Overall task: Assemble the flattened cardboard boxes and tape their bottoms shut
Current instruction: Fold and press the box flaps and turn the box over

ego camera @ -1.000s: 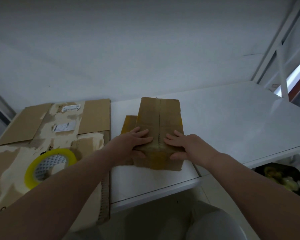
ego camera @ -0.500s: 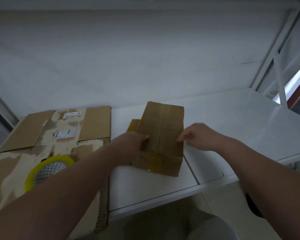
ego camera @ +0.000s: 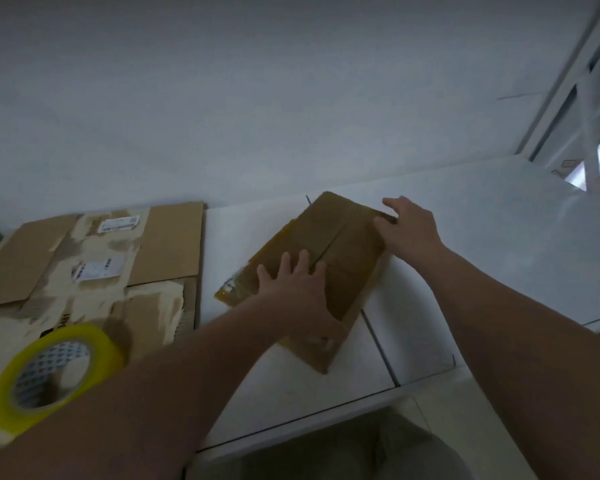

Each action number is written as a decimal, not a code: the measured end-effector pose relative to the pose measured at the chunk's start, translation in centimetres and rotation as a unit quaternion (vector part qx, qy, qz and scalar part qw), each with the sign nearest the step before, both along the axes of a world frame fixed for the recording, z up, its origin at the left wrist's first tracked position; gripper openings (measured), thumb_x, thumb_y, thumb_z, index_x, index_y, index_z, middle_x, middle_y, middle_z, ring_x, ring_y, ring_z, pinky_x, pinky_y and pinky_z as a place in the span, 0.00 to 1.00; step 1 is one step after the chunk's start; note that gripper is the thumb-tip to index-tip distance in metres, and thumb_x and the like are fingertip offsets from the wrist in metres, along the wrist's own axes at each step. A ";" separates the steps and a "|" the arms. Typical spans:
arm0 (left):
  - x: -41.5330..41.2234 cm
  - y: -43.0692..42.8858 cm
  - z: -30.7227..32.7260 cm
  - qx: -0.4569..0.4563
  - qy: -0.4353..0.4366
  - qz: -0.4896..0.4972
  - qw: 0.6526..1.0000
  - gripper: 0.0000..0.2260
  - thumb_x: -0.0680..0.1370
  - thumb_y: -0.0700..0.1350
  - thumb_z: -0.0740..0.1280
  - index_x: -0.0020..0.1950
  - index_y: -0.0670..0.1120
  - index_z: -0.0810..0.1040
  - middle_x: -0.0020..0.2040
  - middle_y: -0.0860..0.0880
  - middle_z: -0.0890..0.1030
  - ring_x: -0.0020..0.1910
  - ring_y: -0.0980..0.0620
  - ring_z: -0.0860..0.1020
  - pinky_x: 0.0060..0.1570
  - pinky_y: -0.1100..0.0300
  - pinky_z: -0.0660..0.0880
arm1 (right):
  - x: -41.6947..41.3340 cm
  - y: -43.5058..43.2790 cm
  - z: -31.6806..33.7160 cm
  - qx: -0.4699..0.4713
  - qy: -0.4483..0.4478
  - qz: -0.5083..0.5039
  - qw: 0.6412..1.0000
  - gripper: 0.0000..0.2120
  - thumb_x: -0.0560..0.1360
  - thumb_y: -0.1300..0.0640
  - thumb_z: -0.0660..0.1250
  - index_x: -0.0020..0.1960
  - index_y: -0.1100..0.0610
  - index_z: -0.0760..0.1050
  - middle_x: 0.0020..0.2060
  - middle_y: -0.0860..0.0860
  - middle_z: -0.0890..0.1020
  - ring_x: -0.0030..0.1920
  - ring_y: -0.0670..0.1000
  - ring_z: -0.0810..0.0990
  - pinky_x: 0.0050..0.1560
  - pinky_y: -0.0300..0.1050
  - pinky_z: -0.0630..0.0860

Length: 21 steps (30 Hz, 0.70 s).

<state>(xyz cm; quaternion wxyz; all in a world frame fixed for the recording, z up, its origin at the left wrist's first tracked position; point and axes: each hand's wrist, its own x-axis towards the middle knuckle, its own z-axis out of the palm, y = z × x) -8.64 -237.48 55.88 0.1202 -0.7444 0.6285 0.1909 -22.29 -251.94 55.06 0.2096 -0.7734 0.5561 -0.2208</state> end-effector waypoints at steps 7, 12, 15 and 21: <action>4.6 0.3 2.0 -0.108 -0.136 -0.102 0.980 0.29 0.78 0.41 0.63 0.75 0.62 0.59 0.79 0.48 0.42 0.77 0.41 0.41 0.72 0.36 0.48 | -1.7 -0.2 -0.1 0.046 0.039 -0.004 0.998 0.23 0.81 0.49 0.55 0.74 0.52 0.63 0.73 0.53 0.66 0.72 0.56 0.63 0.71 0.50 0.58; 4.5 2.0 1.0 -0.239 -0.083 0.101 0.962 0.15 0.79 0.45 0.60 0.65 0.50 0.67 0.57 0.45 0.66 0.51 0.47 0.72 0.46 0.53 0.75 | -2.3 2.9 1.8 0.254 0.081 0.037 0.963 0.25 0.78 0.35 0.52 0.57 0.53 0.73 0.52 0.53 0.76 0.51 0.56 0.76 0.48 0.50 0.77; 3.3 3.4 0.5 -0.218 0.048 0.153 0.963 0.26 0.80 0.54 0.59 0.75 0.52 0.56 0.61 0.42 0.69 0.56 0.43 0.74 0.53 0.50 0.73 | -2.5 4.4 2.0 0.272 0.063 0.028 0.960 0.24 0.77 0.34 0.54 0.56 0.54 0.72 0.48 0.53 0.76 0.50 0.58 0.78 0.49 0.55 0.80; 4.0 4.3 -0.6 -0.231 0.304 0.213 0.899 0.41 0.73 0.57 0.70 0.78 0.52 0.49 0.71 0.41 0.65 0.67 0.41 0.69 0.65 0.46 0.70 | -1.8 7.8 2.5 0.305 -0.009 -0.035 0.952 0.22 0.80 0.42 0.55 0.54 0.61 0.75 0.48 0.59 0.80 0.39 0.61 0.83 0.37 0.51 0.83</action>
